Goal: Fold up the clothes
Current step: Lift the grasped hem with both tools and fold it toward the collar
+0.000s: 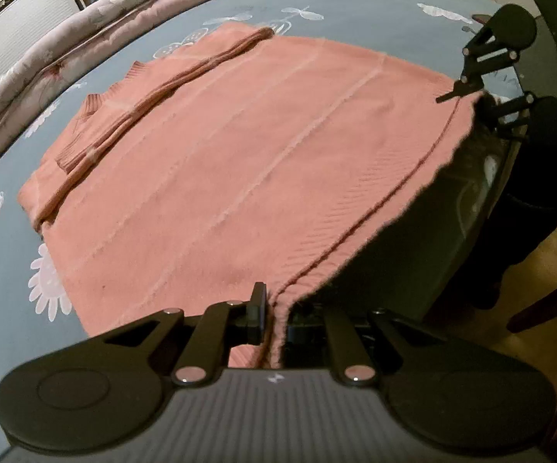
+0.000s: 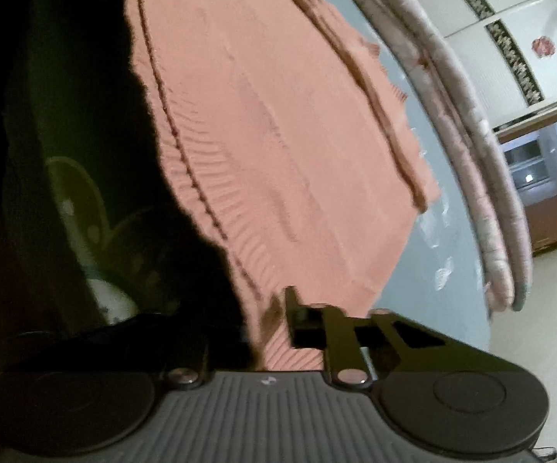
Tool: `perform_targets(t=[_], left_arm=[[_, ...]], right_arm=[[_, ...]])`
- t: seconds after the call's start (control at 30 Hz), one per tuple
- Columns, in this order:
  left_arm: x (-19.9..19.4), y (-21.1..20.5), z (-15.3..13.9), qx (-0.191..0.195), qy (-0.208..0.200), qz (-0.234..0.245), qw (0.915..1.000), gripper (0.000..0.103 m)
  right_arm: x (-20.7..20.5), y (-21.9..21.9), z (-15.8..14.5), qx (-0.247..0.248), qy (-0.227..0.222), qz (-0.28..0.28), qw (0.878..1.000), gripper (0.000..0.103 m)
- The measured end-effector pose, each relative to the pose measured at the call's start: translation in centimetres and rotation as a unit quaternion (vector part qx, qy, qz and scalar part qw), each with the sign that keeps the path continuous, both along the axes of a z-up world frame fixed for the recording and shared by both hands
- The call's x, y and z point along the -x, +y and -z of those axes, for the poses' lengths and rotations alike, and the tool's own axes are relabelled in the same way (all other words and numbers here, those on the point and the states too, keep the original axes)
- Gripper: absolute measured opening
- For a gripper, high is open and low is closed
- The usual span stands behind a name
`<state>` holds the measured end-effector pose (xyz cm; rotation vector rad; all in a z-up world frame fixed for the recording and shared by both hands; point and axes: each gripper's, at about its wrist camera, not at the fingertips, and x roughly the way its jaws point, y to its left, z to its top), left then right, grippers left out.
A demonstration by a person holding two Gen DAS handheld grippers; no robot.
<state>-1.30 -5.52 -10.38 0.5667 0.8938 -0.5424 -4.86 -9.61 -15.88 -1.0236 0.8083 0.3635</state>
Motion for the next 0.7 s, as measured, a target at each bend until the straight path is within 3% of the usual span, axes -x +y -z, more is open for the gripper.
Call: perform_targets(t=[0.33, 0.7], left_arm=[[-0.2, -0.2, -1.1, -0.004, -0.005, -0.029, 0.9996, 0.007], [-3.1, 0.1, -2.7, -0.019, 0.001, -0.041, 0.9990, 0.007]], right_arm=[[-1.5, 0.0, -2.9, -0.017, -0.044, 0.003, 0.999, 0.008], [-5.7, 0.3, -5.6, -0.043, -0.038, -0.009, 0.998, 0.008]])
